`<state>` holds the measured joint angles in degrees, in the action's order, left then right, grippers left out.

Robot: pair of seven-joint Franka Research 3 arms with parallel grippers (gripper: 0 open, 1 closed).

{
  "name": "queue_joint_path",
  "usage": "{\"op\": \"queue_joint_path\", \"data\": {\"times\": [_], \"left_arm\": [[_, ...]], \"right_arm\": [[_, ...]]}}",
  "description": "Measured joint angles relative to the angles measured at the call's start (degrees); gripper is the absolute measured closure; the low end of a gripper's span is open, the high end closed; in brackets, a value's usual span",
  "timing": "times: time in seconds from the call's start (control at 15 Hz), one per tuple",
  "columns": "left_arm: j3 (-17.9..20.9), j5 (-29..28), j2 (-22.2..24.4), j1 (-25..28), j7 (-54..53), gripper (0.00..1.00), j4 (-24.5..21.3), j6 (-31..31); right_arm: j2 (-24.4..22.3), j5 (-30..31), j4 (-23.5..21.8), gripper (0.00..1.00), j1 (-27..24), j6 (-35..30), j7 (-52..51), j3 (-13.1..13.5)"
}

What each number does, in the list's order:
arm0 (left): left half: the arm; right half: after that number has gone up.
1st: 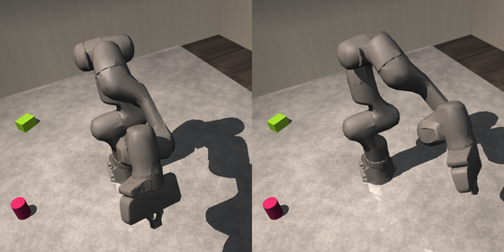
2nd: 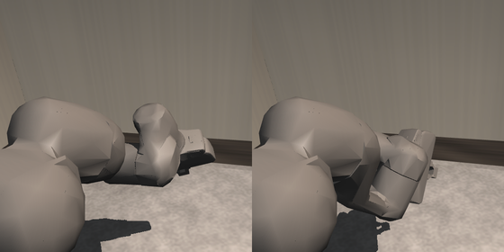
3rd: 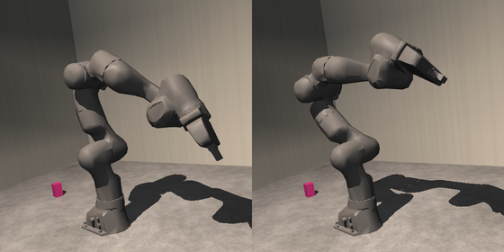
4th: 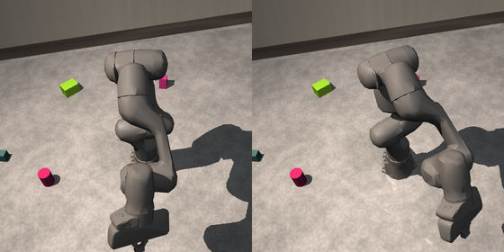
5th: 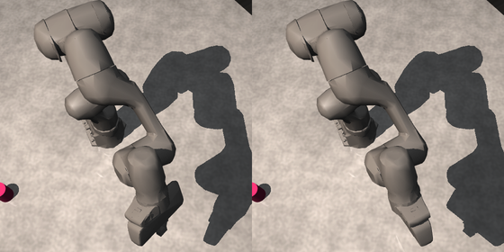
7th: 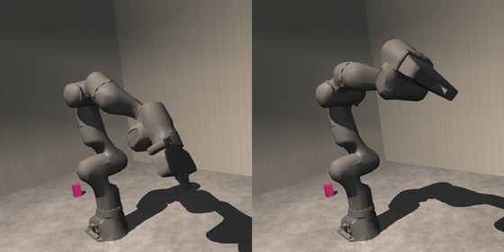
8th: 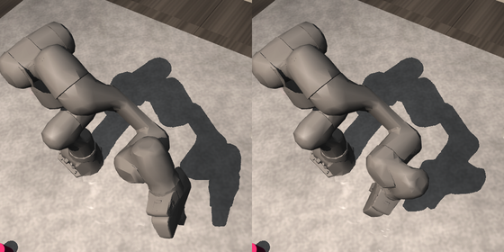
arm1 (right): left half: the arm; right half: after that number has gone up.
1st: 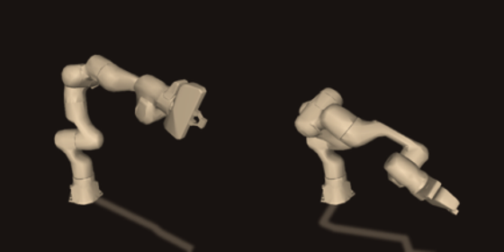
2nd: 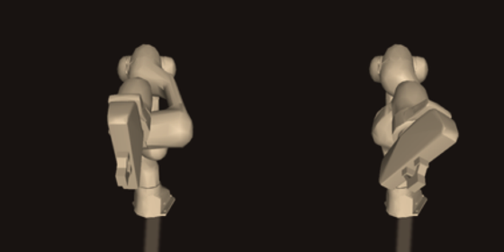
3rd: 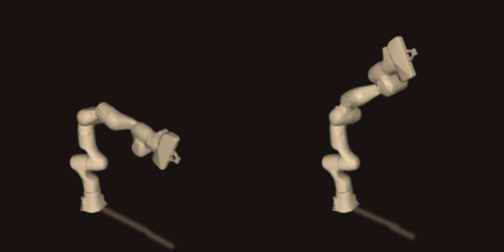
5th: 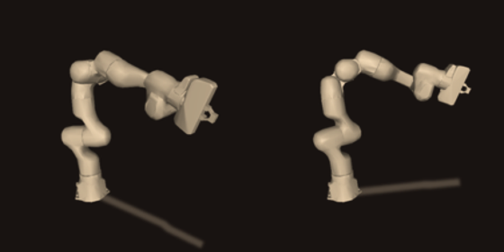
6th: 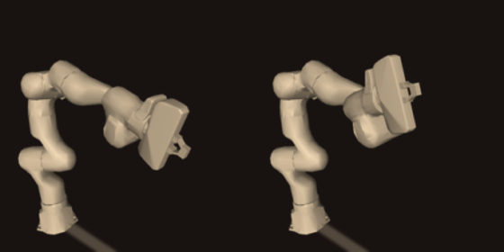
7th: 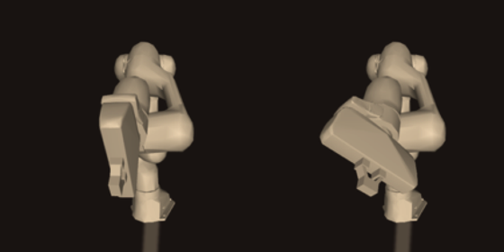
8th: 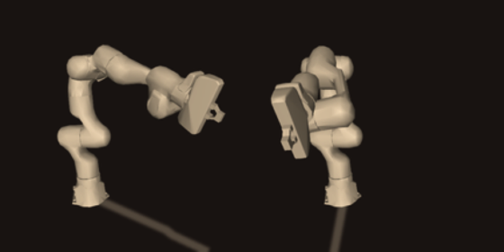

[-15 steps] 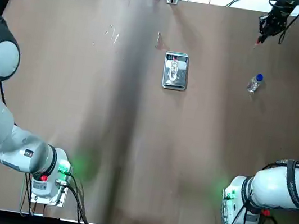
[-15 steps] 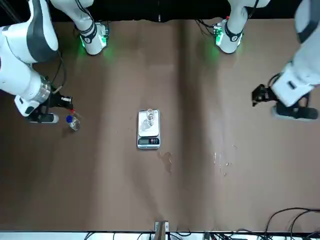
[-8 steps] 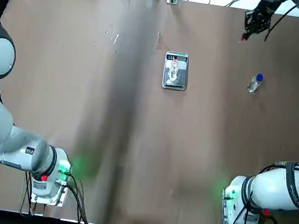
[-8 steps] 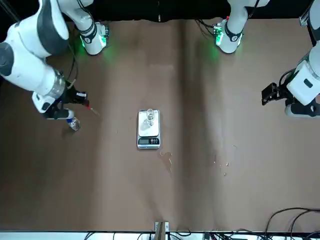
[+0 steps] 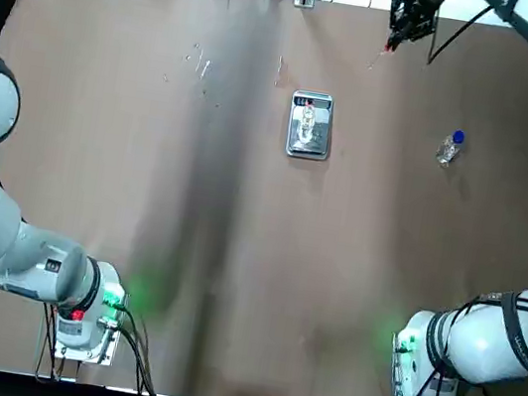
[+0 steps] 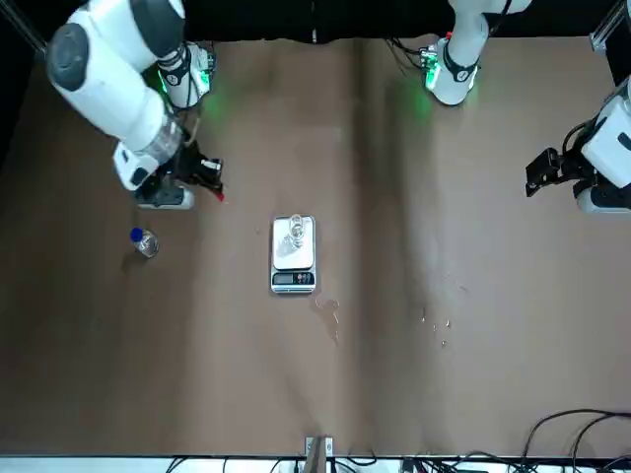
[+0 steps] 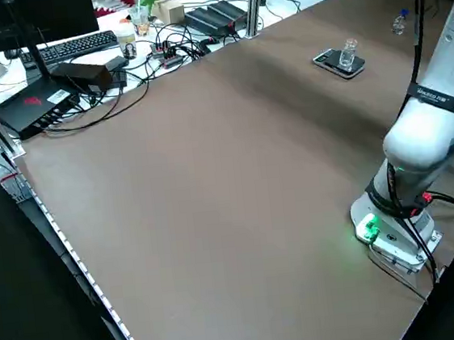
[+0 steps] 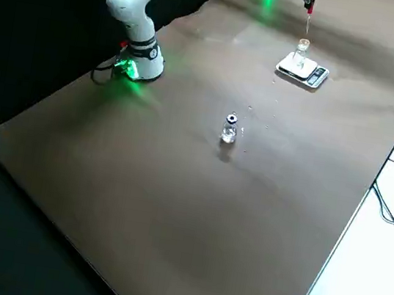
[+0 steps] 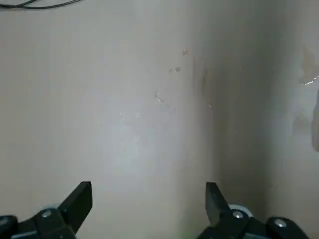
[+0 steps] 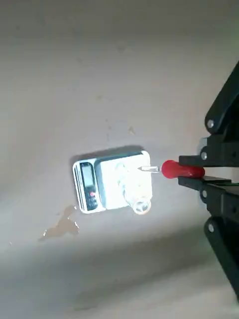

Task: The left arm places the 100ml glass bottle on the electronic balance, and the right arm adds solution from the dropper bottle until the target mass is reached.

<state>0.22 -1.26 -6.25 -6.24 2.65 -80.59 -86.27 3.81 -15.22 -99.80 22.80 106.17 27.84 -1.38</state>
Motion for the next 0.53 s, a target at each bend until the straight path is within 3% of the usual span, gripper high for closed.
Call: {"op": "queue_joint_path", "data": {"times": [0.53], "left_arm": [[0.49, -3.93, 0.17, 0.29, 2.83, 0.00, -0.01, 4.32]], "right_arm": [[4.74, -0.02, 0.00, 0.88, 8.64, 6.99, 6.82, 0.01]]}}
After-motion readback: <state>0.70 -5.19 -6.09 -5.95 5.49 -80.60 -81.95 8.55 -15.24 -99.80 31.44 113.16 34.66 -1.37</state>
